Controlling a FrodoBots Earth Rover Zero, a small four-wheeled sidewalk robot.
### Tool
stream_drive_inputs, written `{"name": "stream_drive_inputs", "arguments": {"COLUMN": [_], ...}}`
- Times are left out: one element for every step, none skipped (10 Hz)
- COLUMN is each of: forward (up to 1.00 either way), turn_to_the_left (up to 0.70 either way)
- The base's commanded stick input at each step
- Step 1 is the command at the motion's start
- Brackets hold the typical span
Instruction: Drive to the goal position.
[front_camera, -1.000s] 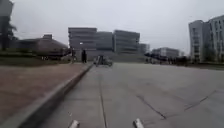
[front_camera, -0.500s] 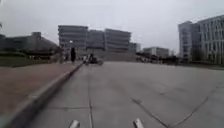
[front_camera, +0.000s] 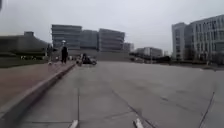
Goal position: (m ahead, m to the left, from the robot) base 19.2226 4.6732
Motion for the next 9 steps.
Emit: {"name": "stream_drive_inputs", "arguments": {"forward": [0.68,0.68,0.68,0.68,0.68,0.68,0.68,0.68,0.68], "turn_to_the_left": [-0.02,-0.02,-0.02,-0.02,-0.03,-0.05,-0.34,-0.34,-0.34]}}
